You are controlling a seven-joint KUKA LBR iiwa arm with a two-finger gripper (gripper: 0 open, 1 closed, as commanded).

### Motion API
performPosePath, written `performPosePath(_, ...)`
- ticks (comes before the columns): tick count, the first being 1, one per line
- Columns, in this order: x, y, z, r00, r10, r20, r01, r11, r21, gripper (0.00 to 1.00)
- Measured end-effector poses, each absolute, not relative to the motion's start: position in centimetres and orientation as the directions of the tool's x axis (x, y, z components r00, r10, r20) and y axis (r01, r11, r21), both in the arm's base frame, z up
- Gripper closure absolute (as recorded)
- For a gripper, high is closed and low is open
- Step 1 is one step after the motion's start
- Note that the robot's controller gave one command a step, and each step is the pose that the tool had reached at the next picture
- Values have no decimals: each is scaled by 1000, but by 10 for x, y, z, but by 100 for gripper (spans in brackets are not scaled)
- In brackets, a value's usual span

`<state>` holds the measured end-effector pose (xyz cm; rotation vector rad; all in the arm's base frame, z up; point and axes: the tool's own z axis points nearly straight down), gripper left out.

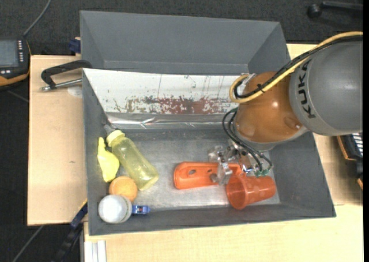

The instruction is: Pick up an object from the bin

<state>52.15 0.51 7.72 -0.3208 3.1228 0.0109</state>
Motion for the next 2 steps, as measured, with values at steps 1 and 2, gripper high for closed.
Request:
performPosePath(1, 522, -10, 74, -979, -203, -4, -204, 979, 4, 100)
performPosePath(2, 512, -2, 105, -979, -203, 3, -203, 979, 9, 100)
